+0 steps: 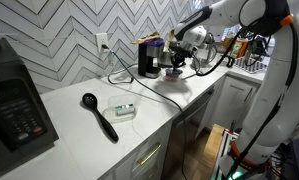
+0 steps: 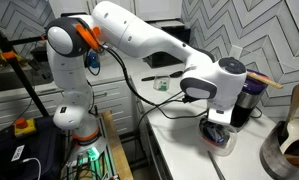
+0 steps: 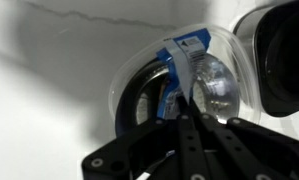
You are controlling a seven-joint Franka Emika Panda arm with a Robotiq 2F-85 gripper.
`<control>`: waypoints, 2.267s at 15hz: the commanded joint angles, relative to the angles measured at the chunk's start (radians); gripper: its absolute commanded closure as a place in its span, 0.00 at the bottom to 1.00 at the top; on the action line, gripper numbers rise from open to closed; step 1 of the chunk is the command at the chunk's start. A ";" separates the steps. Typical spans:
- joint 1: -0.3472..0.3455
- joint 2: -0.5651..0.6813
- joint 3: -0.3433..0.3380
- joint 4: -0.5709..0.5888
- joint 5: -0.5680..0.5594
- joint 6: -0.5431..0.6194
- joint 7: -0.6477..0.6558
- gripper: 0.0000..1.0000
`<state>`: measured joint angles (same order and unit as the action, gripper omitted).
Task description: Remove the blue packet from the silver plate and put it on top of the coffee machine
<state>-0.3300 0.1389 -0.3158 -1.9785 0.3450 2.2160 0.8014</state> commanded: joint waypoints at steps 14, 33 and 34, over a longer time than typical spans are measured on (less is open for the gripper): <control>0.014 -0.404 0.027 0.003 -0.195 0.083 -0.141 1.00; 0.071 0.008 0.060 0.396 0.064 0.123 -0.179 1.00; 0.070 0.016 0.061 0.405 0.064 0.122 -0.174 1.00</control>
<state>-0.2503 0.1183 -0.2503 -1.6290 0.4146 2.3854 0.5935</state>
